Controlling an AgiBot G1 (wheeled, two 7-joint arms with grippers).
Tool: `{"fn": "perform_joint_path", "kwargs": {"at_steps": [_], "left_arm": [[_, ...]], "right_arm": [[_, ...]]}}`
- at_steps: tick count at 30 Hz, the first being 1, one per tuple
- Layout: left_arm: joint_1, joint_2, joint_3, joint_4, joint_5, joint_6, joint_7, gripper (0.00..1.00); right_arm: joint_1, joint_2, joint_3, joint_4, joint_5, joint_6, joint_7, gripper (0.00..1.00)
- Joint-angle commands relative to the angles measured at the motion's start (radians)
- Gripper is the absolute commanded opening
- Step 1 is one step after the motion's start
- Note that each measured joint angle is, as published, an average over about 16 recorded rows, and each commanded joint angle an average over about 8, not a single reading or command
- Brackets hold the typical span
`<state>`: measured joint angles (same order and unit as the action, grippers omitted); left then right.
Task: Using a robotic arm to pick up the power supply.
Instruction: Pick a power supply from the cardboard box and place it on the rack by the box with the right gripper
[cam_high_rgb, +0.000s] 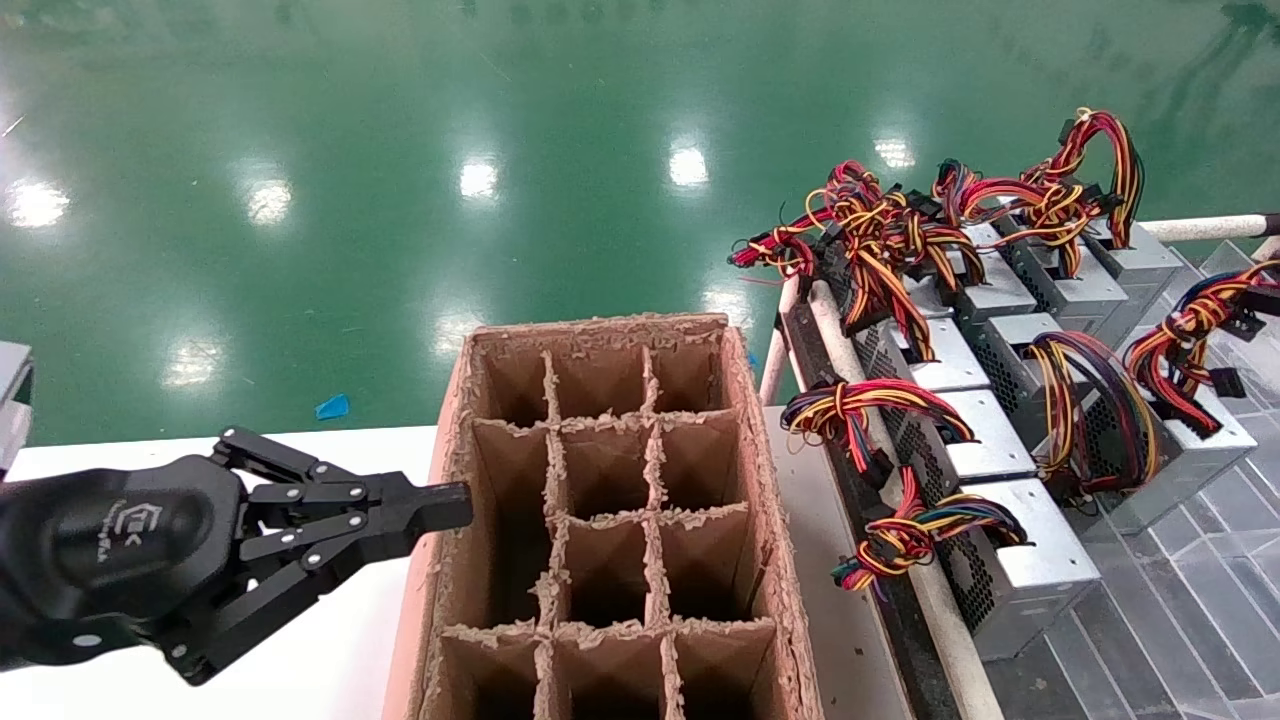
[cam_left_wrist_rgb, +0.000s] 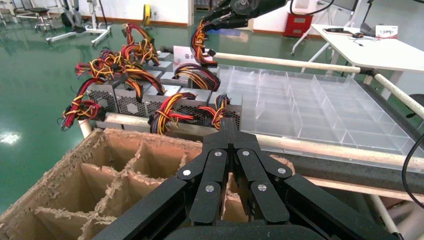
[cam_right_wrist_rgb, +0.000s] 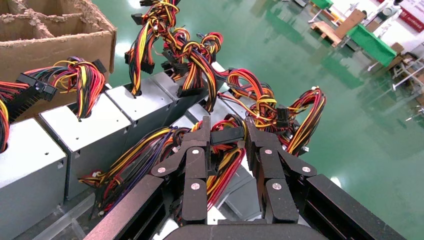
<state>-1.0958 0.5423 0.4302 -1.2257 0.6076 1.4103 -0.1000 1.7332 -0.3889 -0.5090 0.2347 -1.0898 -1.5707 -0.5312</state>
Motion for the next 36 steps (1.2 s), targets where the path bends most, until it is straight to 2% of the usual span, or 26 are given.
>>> {"fn": "perform_joint_path", "kwargs": {"at_steps": [1,18,29,36], "left_arm": [[0.000,0.000,0.000,0.000,0.000,0.000,0.000,0.00],[0.000,0.000,0.000,0.000,0.000,0.000,0.000,0.00],[0.000,0.000,0.000,0.000,0.000,0.000,0.000,0.00],[0.000,0.000,0.000,0.000,0.000,0.000,0.000,0.00]], "right_arm": [[0.003,-0.003,-0.003,-0.002,0.000,0.000,-0.001,1.00],[0.022,0.013,-0.023,0.039,0.026,-0.012,0.012,1.00],[-0.022,0.060,-0.029,0.103,0.113,-0.021,0.032,1.00],[-0.076,0.038,-0.008,0.184,0.140,-0.015,0.090,1.00]]}}
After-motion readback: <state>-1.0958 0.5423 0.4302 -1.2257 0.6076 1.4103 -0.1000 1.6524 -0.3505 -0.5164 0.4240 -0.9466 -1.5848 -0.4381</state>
